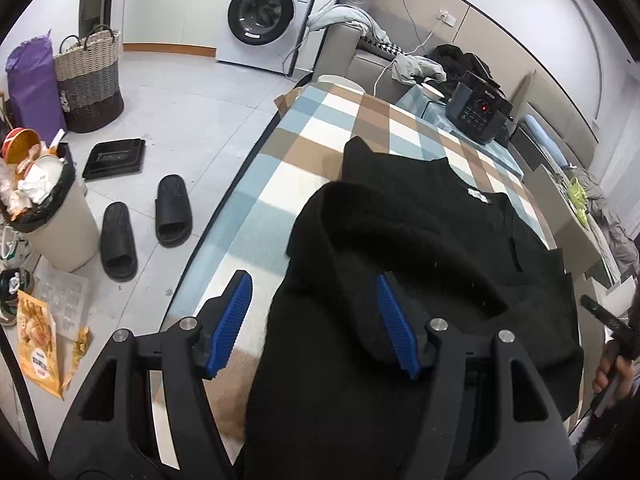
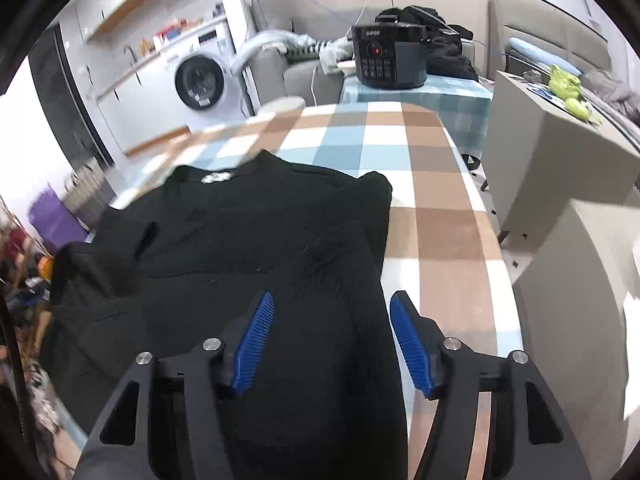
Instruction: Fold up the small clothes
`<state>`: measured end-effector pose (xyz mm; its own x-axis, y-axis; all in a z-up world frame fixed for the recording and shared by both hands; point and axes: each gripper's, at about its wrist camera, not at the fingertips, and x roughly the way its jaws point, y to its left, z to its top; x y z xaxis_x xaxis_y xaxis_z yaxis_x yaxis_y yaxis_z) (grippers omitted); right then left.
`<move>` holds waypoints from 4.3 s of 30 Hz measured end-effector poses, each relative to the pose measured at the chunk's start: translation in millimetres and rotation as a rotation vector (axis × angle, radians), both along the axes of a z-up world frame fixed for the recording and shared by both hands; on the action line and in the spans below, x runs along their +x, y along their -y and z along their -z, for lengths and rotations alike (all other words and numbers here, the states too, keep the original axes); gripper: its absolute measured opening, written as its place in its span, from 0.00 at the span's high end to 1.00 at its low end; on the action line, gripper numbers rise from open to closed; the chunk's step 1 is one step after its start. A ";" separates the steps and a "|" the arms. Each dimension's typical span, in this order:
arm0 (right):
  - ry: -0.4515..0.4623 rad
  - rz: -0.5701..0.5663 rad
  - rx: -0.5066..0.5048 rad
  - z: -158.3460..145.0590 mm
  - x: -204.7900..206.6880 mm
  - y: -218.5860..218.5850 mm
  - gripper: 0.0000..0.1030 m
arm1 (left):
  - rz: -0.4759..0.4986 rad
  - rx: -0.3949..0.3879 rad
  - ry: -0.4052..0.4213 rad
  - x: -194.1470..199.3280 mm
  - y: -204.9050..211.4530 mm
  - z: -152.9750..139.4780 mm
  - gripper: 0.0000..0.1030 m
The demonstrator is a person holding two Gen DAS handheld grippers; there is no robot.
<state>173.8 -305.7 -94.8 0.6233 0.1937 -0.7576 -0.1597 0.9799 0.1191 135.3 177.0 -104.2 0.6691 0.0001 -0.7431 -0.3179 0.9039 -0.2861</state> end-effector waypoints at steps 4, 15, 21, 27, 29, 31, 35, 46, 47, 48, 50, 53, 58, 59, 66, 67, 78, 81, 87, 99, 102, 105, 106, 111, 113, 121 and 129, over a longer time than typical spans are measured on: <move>-0.041 -0.052 -0.085 17.9 23.4 -18.4 0.40 | 0.007 0.004 -0.009 20.4 2.4 3.5 0.40; -0.043 -0.055 -0.205 45.4 28.4 -12.8 0.85 | 0.000 -0.002 -0.040 40.1 2.1 27.1 0.40; 0.008 -0.070 -0.230 40.0 20.0 -16.6 0.99 | 0.006 -0.008 -0.049 38.7 5.1 34.3 0.40; -0.011 -0.090 -0.144 17.7 14.2 -8.1 0.91 | 0.005 -0.002 -0.043 32.0 5.4 32.4 0.40; -0.014 -0.080 -0.159 18.0 15.9 -10.7 0.67 | 0.004 -0.012 -0.040 31.1 5.7 32.4 0.40; -0.006 -0.067 -0.164 18.3 17.1 -14.6 0.52 | 0.006 -0.012 -0.039 28.6 6.6 32.2 0.40; -0.016 -0.077 -0.200 28.0 26.2 -28.8 0.52 | 0.014 -0.017 -0.042 23.3 9.7 33.1 0.40; -0.037 -0.027 -0.219 43.2 42.1 -23.2 0.93 | 0.010 -0.022 -0.058 16.2 11.2 37.3 0.40; -0.033 -0.031 -0.208 41.5 40.6 -22.2 0.94 | 0.010 -0.022 -0.058 14.9 11.5 37.4 0.40; -0.021 -0.036 -0.194 37.8 37.4 -20.7 0.95 | 0.011 -0.021 -0.058 13.8 11.3 37.6 0.40; 0.005 -0.034 -0.142 27.8 31.4 -15.3 0.95 | 0.009 -0.019 -0.058 12.5 11.5 37.2 0.40; 0.068 -0.039 -0.030 3.8 18.4 -2.2 0.95 | 0.001 -0.018 -0.055 10.3 8.8 35.5 0.40; 0.211 -0.004 0.145 -34.2 2.6 31.8 0.95 | -0.021 -0.021 -0.035 6.7 0.5 28.6 0.40; 0.211 0.026 0.155 -36.3 4.9 40.4 0.95 | -0.025 -0.024 -0.029 6.0 -1.1 26.7 0.40; 0.079 0.182 0.199 2.3 39.1 70.7 0.95 | -0.031 -0.035 -0.017 8.8 -3.7 21.5 0.40; 0.063 0.197 0.205 7.5 43.7 69.8 0.95 | -0.030 -0.045 -0.009 8.3 -3.9 19.8 0.40; -0.015 0.240 0.212 23.9 66.8 69.2 0.94 | -0.006 -0.008 0.033 16.4 -5.0 4.2 0.33; -0.032 0.225 0.225 23.5 63.9 71.1 0.87 | 0.025 0.016 -0.014 37.8 -1.4 14.1 0.33; -0.035 0.161 0.298 23.5 44.1 78.2 0.52 | 0.058 -0.003 -0.072 87.2 -2.8 35.2 0.34; -0.061 0.086 0.258 36.3 43.6 64.0 0.80 | 0.036 -0.065 0.040 96.6 -8.1 30.5 0.95; -0.024 0.055 0.211 30.5 38.7 56.4 0.93 | 0.039 -0.064 0.081 90.5 -7.9 18.9 0.95; 0.037 0.066 0.209 16.8 30.4 55.9 0.94 | 0.025 -0.054 0.116 83.3 -8.7 6.6 0.96; 0.047 0.067 0.218 12.0 28.6 57.0 0.94 | 0.015 -0.057 0.131 82.3 -9.3 2.5 0.96; 0.128 0.088 0.224 -15.0 28.3 58.2 0.94 | 0.013 -0.053 0.171 85.2 -10.3 -14.1 0.96; 0.135 0.106 0.231 -20.2 38.1 58.5 0.94 | 0.011 -0.048 0.184 95.5 -11.9 -20.9 0.96; 0.153 0.216 0.255 -28.6 101.2 58.5 0.94 | 0.002 -0.017 0.200 167.9 -19.8 -34.3 0.96; 0.087 0.227 0.137 -0.2 153.0 40.8 0.94 | -0.028 -0.017 0.063 222.7 -25.7 19.9 0.96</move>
<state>326.8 -346.5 -94.7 0.7242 0.1387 -0.6755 0.0468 0.9674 0.2488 358.0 202.7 -124.1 0.7147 0.0073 -0.6994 -0.3236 0.8899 -0.3215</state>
